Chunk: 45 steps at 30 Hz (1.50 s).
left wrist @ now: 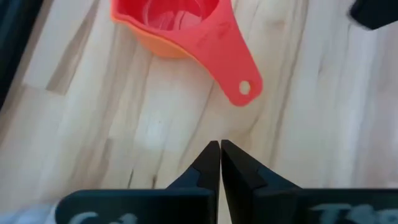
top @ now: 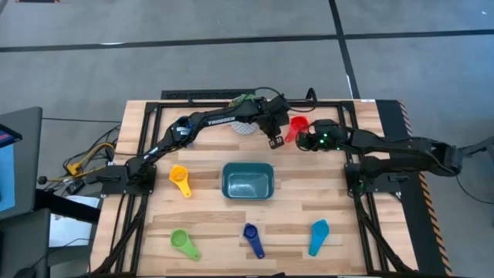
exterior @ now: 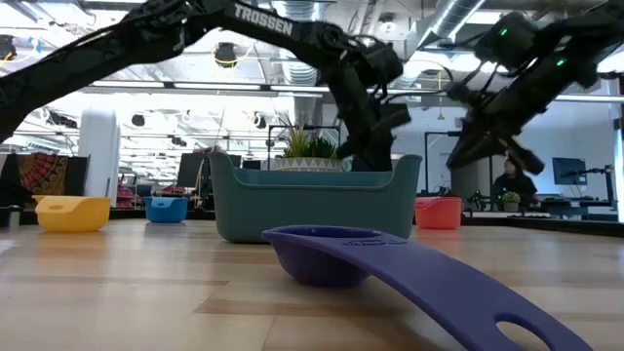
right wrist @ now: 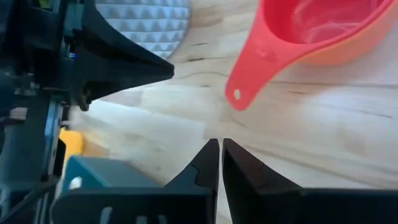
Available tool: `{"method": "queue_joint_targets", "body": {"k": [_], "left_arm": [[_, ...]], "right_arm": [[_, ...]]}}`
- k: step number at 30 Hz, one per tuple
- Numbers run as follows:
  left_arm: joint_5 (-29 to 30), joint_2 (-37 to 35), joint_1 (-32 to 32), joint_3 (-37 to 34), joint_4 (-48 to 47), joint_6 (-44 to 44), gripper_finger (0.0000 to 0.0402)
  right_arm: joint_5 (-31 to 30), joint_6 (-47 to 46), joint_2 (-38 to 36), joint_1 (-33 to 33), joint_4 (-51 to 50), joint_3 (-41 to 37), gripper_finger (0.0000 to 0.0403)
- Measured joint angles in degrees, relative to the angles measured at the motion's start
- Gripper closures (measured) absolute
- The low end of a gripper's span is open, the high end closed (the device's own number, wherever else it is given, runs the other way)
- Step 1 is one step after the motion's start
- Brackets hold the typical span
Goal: Nest measuring cups in basket
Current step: Stack the blue measuring cup on top of the red measuring cup
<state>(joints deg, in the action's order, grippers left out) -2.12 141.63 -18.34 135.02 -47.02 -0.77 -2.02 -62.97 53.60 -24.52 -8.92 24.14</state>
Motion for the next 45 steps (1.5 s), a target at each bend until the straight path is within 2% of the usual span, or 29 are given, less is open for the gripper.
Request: {"method": "queue_joint_targets", "body": {"k": [5, 10, 17, 29, 36, 41, 45], "left_arm": [[1.2, -4.0, 1.8, 0.0, -5.7, 4.9, 0.04], [1.8, -7.7, 3.8, 0.0, -13.0, 6.0, 0.04], [5.0, -8.9, 7.9, -0.2, -22.7, 11.1, 0.04], [13.7, -9.2, 20.3, -0.2, -24.4, 23.1, 0.04], [19.7, -9.2, 24.6, -0.2, -34.9, 28.1, 0.04], [19.8, -10.8, 25.7, -0.2, -33.4, 29.5, 0.04], [19.9, -14.1, 26.2, -0.2, -28.3, 30.0, 0.04]], "right_arm": [[-2.3, -0.1, -7.1, 4.1, -4.7, 0.0, 0.0356], [-3.1, 0.0, -10.3, 8.0, -7.2, 0.0, 0.0356], [-4.3, 1.4, -10.5, 12.3, -7.4, 0.0, 0.0356], [-4.3, 3.2, -10.5, 19.3, -7.4, 0.0, 0.0356], [-4.3, 3.5, -10.5, 22.3, -7.4, 0.0, 0.0356], [-4.4, 3.5, -10.5, 24.0, -7.4, 0.0, 0.0356], [-5.4, 3.5, -10.4, 25.3, -7.4, 0.0, 0.0356]]}}
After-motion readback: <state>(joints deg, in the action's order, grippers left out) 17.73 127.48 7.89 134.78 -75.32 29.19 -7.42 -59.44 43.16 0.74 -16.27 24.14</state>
